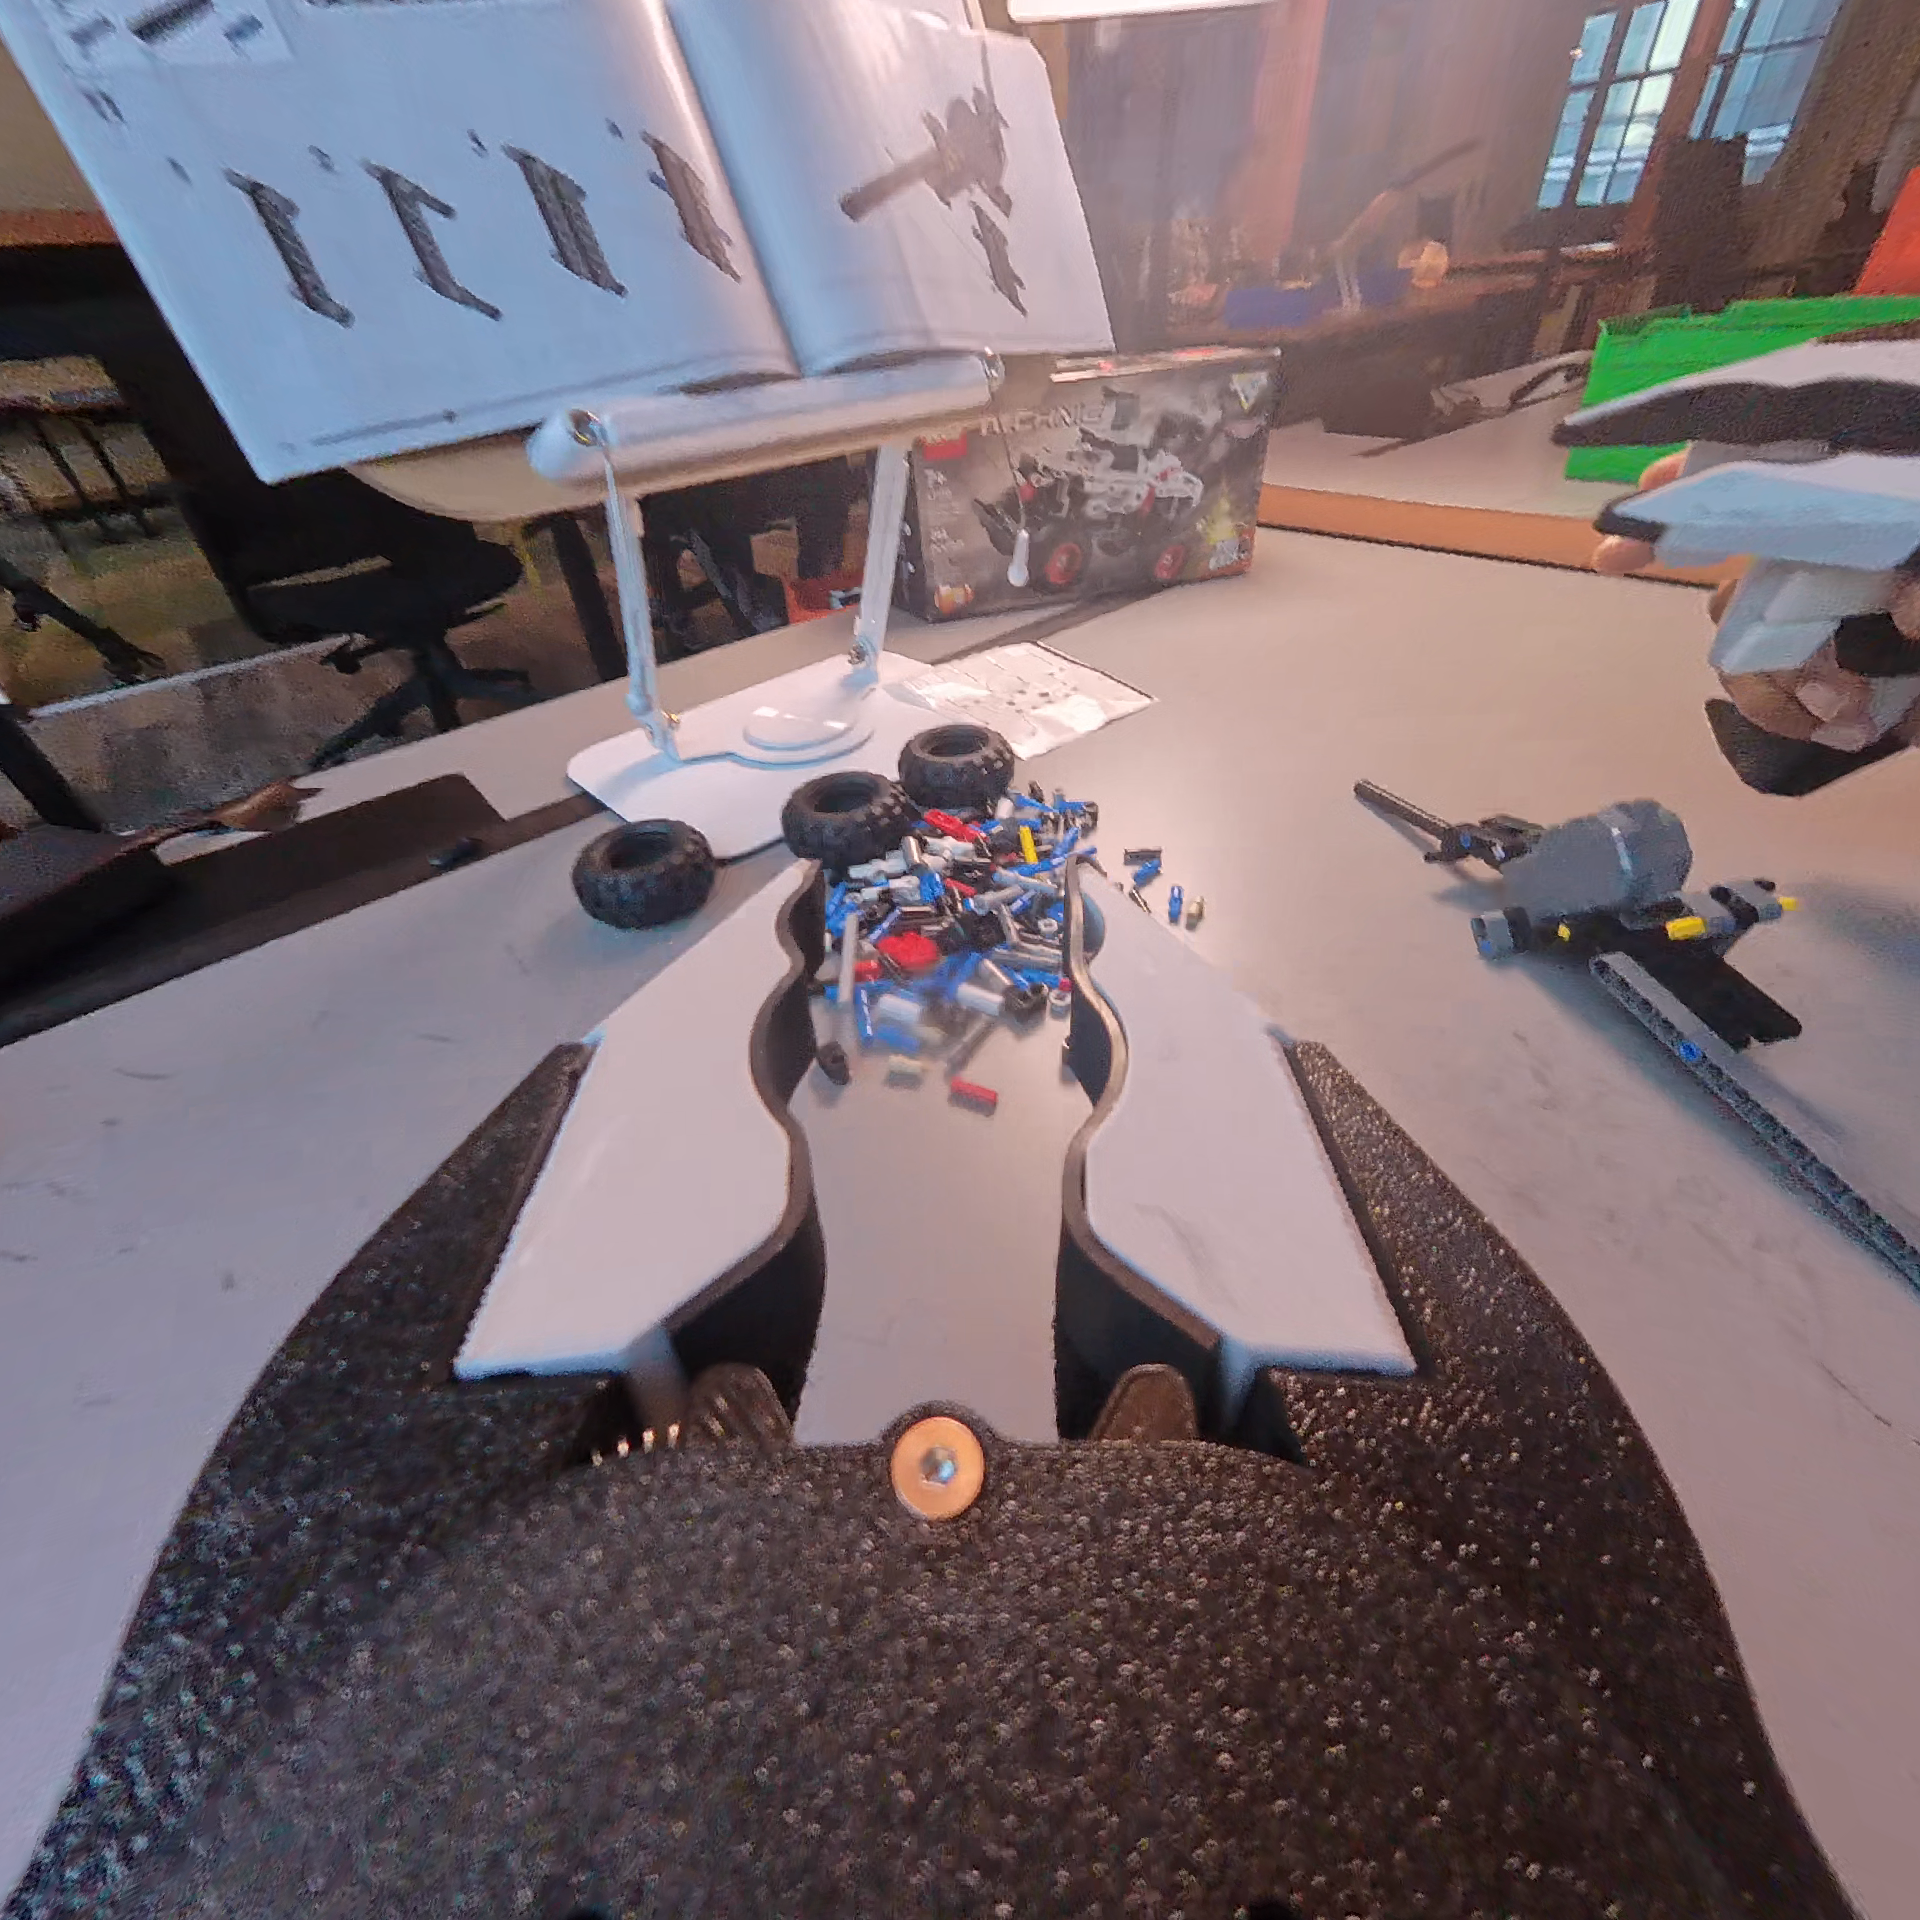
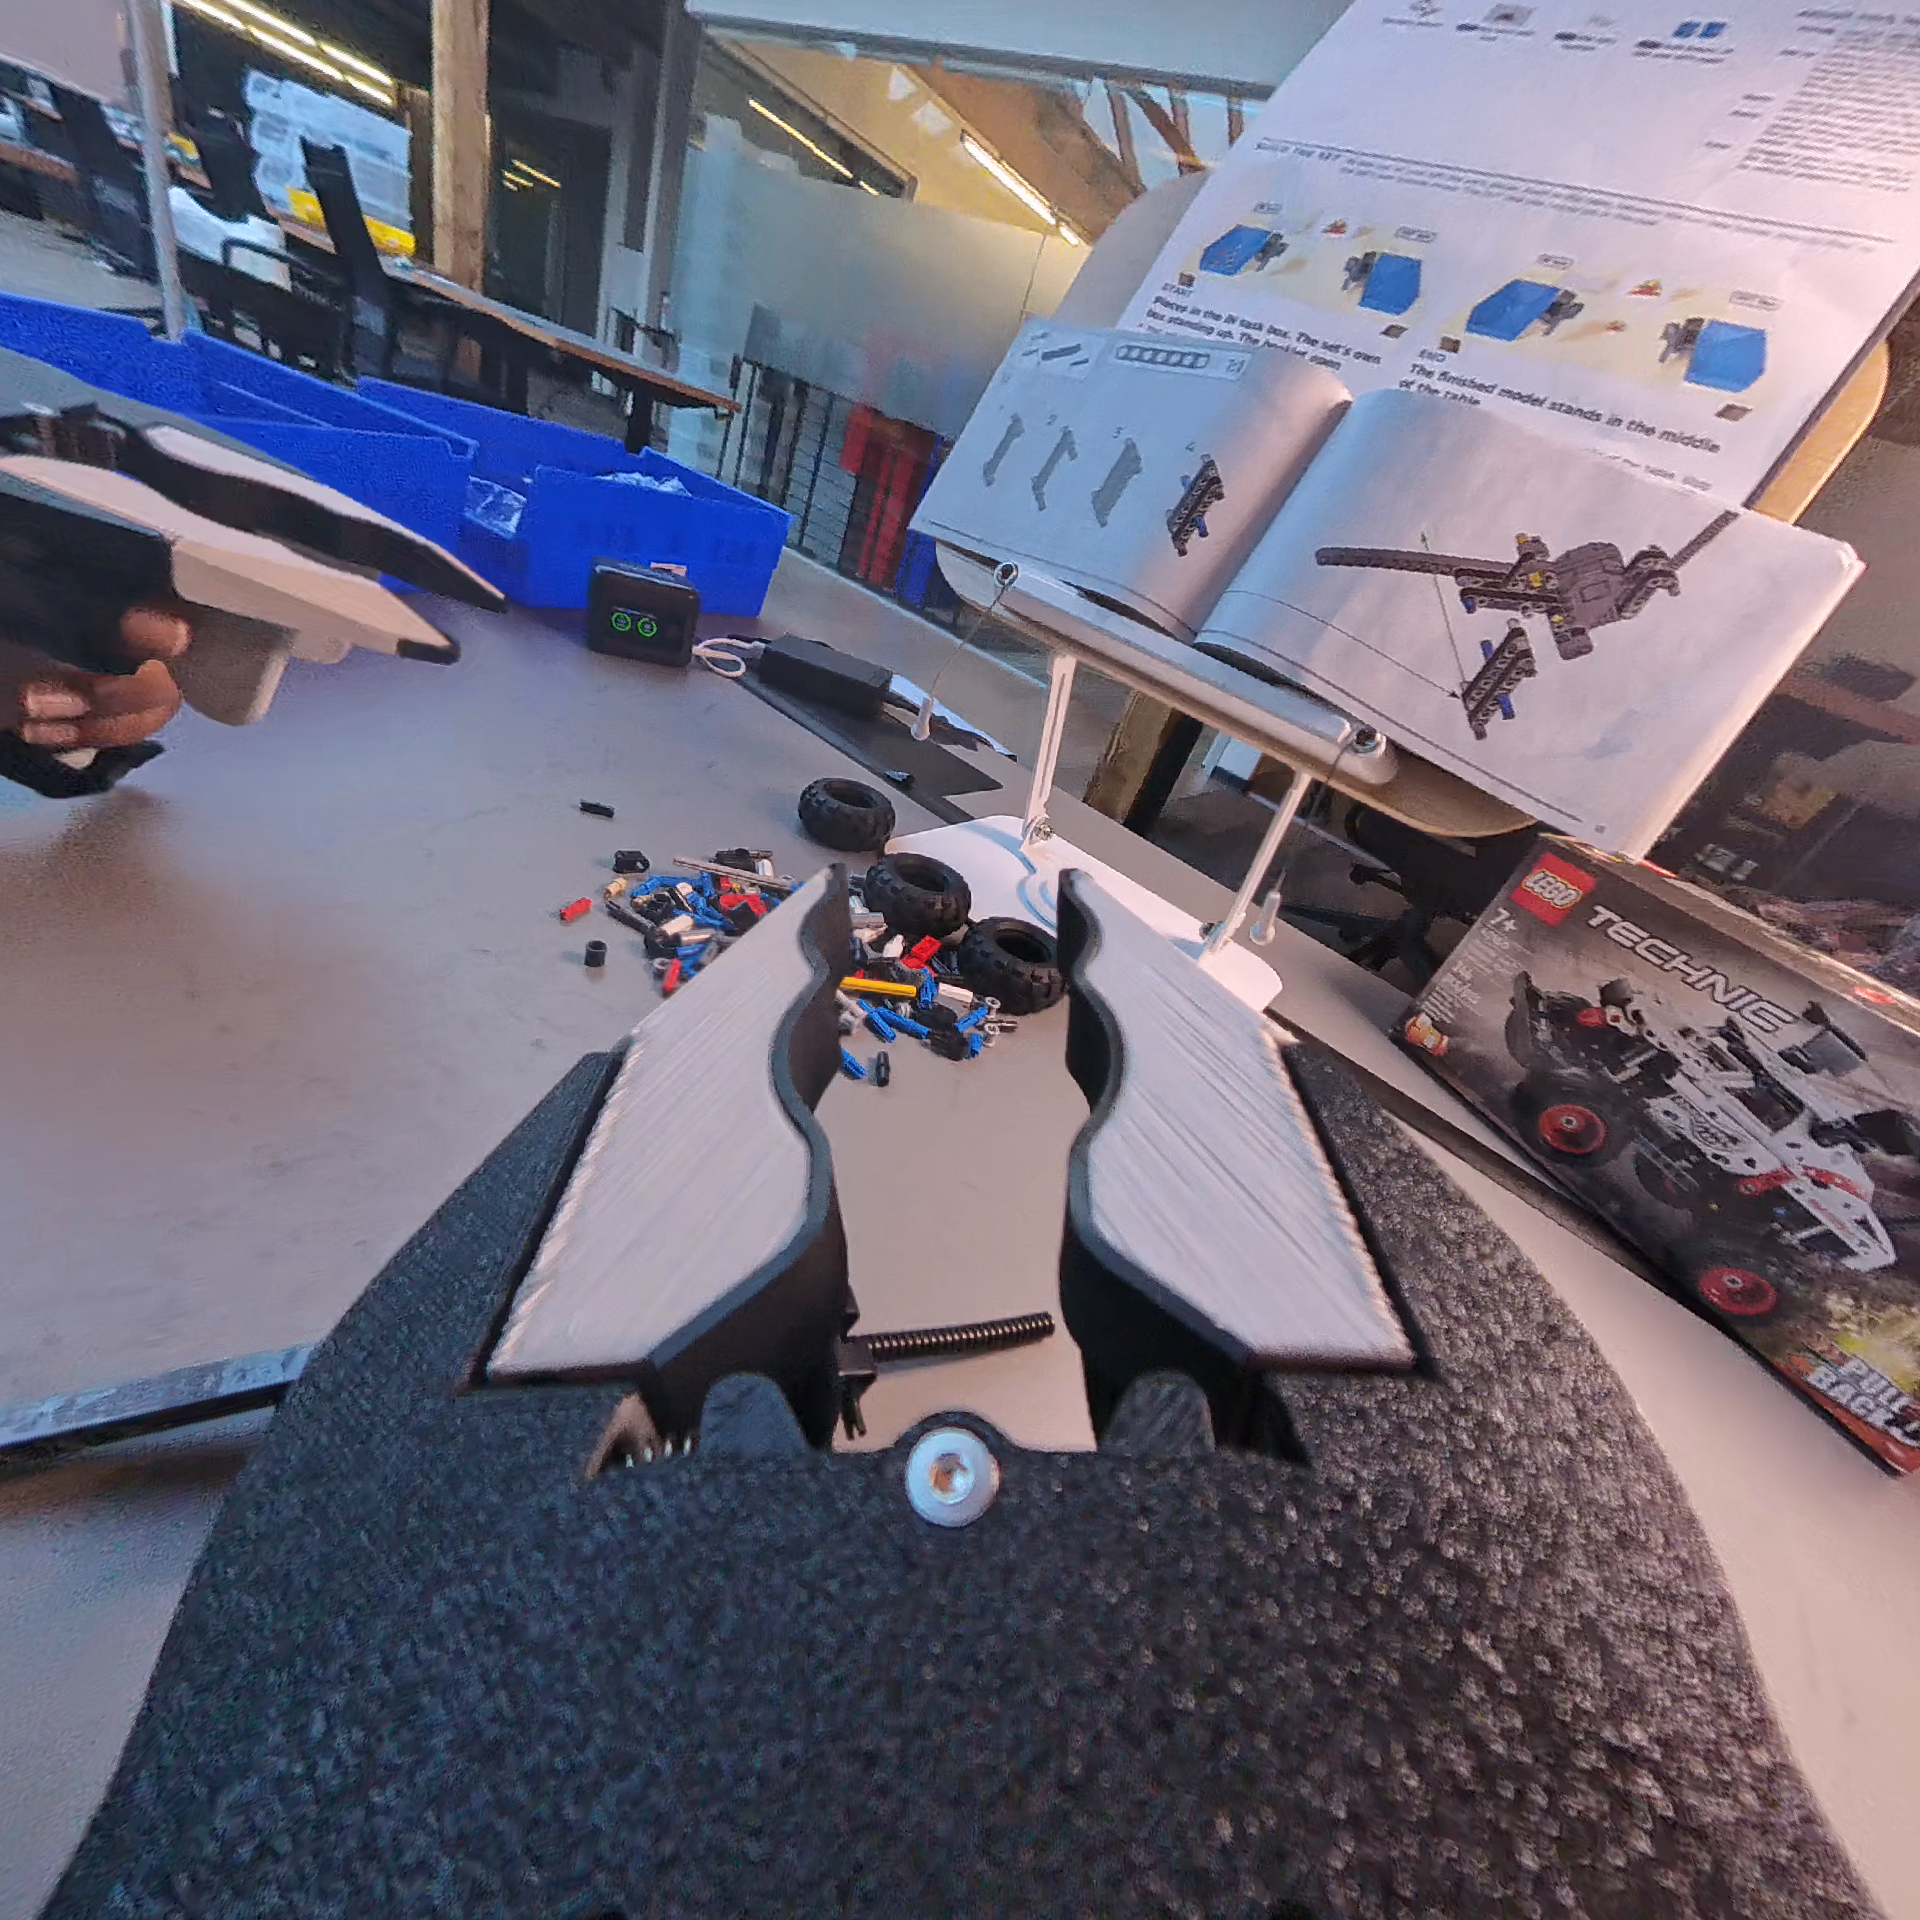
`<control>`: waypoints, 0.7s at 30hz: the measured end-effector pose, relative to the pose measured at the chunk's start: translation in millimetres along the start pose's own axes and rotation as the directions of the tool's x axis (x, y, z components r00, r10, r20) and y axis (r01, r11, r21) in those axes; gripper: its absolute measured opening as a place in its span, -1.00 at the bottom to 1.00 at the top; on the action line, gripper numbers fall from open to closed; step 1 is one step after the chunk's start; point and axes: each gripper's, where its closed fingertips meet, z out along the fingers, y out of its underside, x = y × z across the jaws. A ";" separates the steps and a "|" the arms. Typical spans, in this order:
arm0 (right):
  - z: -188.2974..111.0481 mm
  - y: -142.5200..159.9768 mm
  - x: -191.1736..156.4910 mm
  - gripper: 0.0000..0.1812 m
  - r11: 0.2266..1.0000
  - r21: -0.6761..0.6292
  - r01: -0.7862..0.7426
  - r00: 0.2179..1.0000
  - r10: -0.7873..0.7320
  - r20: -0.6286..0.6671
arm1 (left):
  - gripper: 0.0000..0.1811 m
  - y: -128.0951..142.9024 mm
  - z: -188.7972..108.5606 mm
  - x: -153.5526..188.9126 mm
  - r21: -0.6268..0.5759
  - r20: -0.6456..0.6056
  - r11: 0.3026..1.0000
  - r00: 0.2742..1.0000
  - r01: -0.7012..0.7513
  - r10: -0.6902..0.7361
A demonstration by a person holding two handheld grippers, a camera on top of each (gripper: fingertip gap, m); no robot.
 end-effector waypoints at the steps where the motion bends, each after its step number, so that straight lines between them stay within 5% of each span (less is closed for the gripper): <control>1: -1.3 3.3 2.7 -0.56 1.000 -0.002 0.000 1.000 0.000 -0.012 | -0.49 3.0 2.5 4.8 -0.017 -0.011 1.000 1.000 -0.020 0.020; 7: -0.5 -1.5 16.7 -0.52 0.996 0.030 -0.082 0.995 0.083 -0.050 | -0.47 -29.4 27.5 -8.9 0.054 0.056 0.992 0.992 -0.116 0.113; 15: -1.6 7.4 15.7 -0.49 0.998 0.000 -0.060 0.995 0.060 -0.075 | -0.09 -95.6 134.4 -89.3 0.061 0.164 0.997 0.986 -0.047 0.037; 21: -1.2 14.1 20.0 -0.47 0.994 -0.011 -0.113 0.991 0.112 -0.075 | 0.10 -107.0 192.4 -131.4 0.043 0.274 0.999 0.961 0.018 -0.029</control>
